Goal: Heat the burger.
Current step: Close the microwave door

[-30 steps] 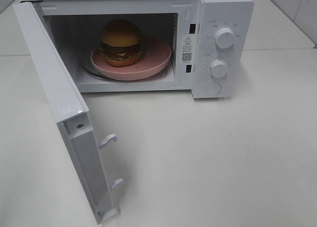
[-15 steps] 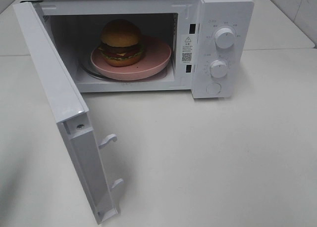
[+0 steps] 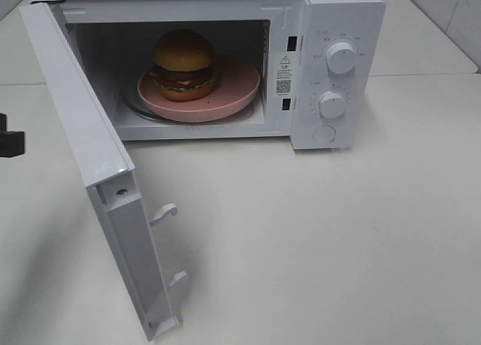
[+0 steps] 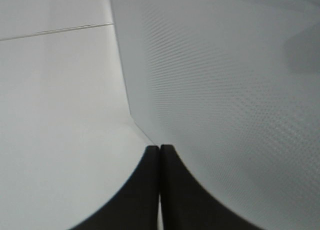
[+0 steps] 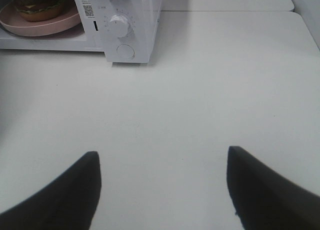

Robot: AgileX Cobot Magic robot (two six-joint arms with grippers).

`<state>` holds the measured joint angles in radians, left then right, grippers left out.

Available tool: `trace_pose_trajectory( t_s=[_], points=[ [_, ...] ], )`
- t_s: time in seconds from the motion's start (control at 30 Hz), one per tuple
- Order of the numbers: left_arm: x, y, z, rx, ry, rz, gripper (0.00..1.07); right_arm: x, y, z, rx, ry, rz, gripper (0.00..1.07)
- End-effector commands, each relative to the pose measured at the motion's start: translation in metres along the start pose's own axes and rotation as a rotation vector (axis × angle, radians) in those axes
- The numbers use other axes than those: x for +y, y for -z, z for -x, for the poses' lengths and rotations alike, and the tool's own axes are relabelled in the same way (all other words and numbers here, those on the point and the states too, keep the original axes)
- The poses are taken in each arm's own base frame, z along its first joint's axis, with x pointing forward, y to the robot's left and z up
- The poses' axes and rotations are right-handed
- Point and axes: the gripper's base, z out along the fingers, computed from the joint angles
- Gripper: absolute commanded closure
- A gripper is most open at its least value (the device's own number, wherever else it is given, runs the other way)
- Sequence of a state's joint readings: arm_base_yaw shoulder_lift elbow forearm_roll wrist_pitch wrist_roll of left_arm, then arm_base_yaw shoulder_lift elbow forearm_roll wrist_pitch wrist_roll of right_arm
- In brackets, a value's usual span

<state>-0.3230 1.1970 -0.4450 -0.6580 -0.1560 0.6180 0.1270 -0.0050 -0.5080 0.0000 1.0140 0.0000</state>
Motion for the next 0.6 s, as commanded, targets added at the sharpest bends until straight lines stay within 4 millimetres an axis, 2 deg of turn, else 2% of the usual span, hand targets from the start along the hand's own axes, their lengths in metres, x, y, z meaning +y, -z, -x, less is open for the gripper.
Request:
trace_pose_trajectory(
  t_s=[0.03, 0.3, 0.6],
  points=[
    [-0.007, -0.010, 0.009, -0.040, -0.029, 0.005, 1.07, -0.001, 0.003, -0.001, -0.036, 0.006, -0.005, 0.38],
    [-0.043, -0.051, 0.020, -0.030, -0.122, -0.060, 1.07, -0.001, 0.003, -0.001, -0.036, 0.006, -0.005, 0.38],
    [-0.054, -0.080, 0.027, -0.010, -0.152, -0.070, 1.07, -0.001, 0.003, -0.001, -0.036, 0.006, -0.005, 0.38]
  ],
)
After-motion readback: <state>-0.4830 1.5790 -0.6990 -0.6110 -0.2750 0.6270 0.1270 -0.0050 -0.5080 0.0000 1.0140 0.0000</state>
